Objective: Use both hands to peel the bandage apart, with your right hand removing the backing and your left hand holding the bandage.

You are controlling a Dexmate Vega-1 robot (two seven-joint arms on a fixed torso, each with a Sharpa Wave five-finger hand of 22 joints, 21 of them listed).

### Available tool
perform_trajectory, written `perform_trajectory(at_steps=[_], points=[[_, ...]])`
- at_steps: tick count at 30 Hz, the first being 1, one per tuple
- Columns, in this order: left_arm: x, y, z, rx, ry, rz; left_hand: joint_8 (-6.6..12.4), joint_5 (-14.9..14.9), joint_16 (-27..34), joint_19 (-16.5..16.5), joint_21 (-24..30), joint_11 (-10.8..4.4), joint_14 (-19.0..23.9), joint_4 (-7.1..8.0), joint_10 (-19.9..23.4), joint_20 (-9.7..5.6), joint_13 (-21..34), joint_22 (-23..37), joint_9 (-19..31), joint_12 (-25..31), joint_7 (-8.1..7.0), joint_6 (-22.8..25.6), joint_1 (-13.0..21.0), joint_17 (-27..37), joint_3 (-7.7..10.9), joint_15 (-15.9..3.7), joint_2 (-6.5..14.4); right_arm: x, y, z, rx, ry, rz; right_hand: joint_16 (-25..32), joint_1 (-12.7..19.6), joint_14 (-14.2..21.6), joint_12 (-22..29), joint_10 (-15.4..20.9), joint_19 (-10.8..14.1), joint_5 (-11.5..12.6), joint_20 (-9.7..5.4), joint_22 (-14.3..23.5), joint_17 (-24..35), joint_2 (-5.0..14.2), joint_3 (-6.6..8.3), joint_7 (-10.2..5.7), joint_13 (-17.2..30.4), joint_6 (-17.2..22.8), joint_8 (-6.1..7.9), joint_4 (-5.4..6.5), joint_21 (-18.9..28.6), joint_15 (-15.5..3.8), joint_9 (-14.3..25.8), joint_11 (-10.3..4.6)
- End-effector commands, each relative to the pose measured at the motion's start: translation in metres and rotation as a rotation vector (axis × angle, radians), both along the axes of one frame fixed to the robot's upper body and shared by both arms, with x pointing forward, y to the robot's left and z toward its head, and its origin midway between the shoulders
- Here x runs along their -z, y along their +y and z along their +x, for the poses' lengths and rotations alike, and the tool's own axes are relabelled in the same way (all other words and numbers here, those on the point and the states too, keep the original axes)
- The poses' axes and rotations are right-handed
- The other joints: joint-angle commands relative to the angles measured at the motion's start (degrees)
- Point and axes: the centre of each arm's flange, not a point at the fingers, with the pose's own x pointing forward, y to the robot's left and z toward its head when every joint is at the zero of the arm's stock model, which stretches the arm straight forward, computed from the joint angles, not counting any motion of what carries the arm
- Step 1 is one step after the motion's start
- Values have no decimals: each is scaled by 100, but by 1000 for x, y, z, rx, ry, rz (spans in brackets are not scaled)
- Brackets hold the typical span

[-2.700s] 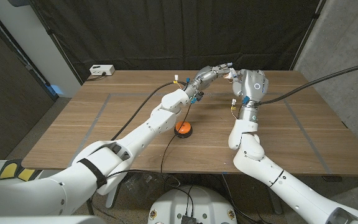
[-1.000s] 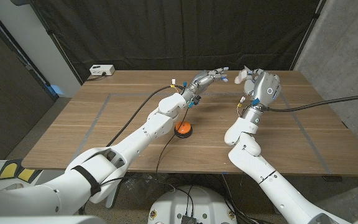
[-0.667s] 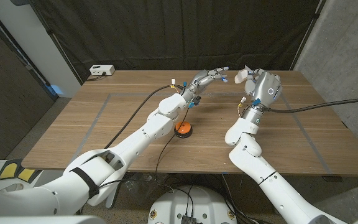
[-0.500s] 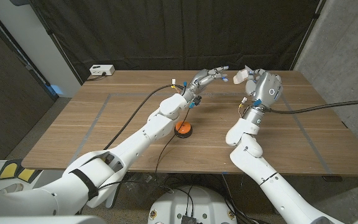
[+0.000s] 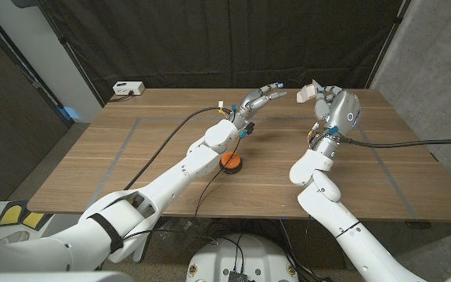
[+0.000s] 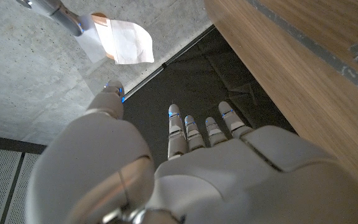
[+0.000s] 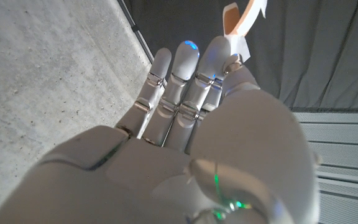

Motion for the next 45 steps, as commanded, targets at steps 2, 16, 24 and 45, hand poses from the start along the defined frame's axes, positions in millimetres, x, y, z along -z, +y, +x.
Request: perform_trajectory(at_steps=[2, 16, 24, 45], points=[[-7, -14, 4, -13, 14, 64, 167, 43, 17, 31, 10, 13, 26, -56, 72, 13, 15, 13, -11, 75, 170, 387, 142, 1, -11, 37, -29, -2, -6, -10, -150, -41, 12, -20, 59, 39, 11, 71, -31, -20, -216, 18, 35, -18, 30, -15, 23, 86, 3, 10, 71, -193, 15, -9], [-14, -31, 7, 134, 78, 102, 478, 64, 39, 118, 46, -28, 95, -124, 238, -8, -17, 2, -77, 174, 173, 1227, 249, -19, -64, 21, -77, -3, 0, -16, -206, -53, -11, -48, 71, 63, 7, 79, -86, -23, -227, 2, 113, -34, 45, -3, 71, 101, -12, 15, 242, -195, 30, -11], [-18, -32, 10, 170, 93, 93, 611, 84, 61, 157, 64, -107, 146, -137, 344, -18, -38, -1, -121, 222, 83, 1633, 301, -20, -75, 8, -55, -5, 5, -17, -220, -66, -29, -51, 77, 76, 9, 83, -111, -26, -233, -5, 148, -39, 51, 1, 94, 108, -19, 15, 304, -195, 33, -17], [-17, -26, 11, 169, 139, -58, 1368, -59, 307, 721, 294, -833, 1097, -289, 1821, -135, -207, -46, -318, 559, -194, 4479, 1114, -93, 312, -639, 564, -10, 5, -7, -212, -44, -19, -97, 81, 90, -8, 94, -182, -29, -237, -37, 205, -54, 60, -4, 123, 120, -43, 23, 504, -198, 49, -10]])
